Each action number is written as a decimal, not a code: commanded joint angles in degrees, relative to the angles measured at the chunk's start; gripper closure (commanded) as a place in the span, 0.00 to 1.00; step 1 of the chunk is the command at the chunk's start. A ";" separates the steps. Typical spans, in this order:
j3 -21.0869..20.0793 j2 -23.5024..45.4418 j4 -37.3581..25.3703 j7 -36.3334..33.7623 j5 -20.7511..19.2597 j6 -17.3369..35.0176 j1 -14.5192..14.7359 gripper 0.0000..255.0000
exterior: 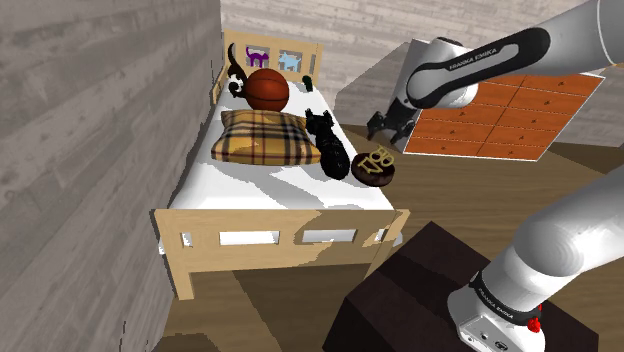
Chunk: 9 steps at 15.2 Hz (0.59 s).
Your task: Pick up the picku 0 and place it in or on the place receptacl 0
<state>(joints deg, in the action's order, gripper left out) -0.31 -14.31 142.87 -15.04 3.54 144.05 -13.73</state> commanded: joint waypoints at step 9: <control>0.08 3.31 0.53 0.29 0.46 3.95 0.12 0.00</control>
<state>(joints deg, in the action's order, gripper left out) -0.22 -11.02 143.40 -14.74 3.99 147.97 -13.61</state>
